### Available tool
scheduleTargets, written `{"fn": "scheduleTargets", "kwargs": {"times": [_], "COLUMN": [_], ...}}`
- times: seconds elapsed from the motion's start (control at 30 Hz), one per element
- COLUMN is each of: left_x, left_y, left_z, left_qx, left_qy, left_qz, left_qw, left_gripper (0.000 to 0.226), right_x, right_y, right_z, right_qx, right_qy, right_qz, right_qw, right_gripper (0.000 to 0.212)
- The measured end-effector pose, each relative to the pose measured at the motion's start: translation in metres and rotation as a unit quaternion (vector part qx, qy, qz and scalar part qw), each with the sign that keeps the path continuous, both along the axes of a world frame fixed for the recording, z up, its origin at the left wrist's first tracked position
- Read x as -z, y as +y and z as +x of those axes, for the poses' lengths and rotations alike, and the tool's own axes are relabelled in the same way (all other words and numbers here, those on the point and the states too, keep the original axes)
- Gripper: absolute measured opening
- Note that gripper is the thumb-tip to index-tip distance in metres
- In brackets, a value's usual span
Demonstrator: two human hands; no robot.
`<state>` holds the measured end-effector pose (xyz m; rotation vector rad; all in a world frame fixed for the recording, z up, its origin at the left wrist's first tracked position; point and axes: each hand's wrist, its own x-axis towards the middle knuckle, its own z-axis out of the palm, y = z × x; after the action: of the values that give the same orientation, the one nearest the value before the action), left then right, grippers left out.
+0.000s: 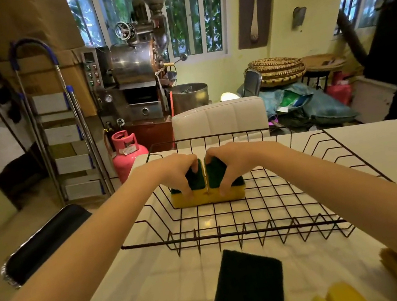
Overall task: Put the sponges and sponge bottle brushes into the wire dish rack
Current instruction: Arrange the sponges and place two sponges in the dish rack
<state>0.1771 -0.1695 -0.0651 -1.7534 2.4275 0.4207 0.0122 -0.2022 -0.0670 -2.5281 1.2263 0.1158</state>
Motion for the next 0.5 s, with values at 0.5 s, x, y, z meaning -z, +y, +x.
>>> {"fn": "scheduleTargets", "kwargs": {"times": [0.5], "left_x": [0.0024], "left_y": [0.0026], "left_z": [-0.0045], "left_qx": [-0.012], "left_qy": [-0.028], "left_qz": [0.02], "left_qw": [0.999], "left_gripper": [0.044], "right_x": [0.0101], "right_y": [0.0027], "right_z": [0.0025], "right_qx": [0.004], "right_qy": [-0.005], "right_qz": [0.018], "right_qw": [1.0], "right_gripper": [0.075]}}
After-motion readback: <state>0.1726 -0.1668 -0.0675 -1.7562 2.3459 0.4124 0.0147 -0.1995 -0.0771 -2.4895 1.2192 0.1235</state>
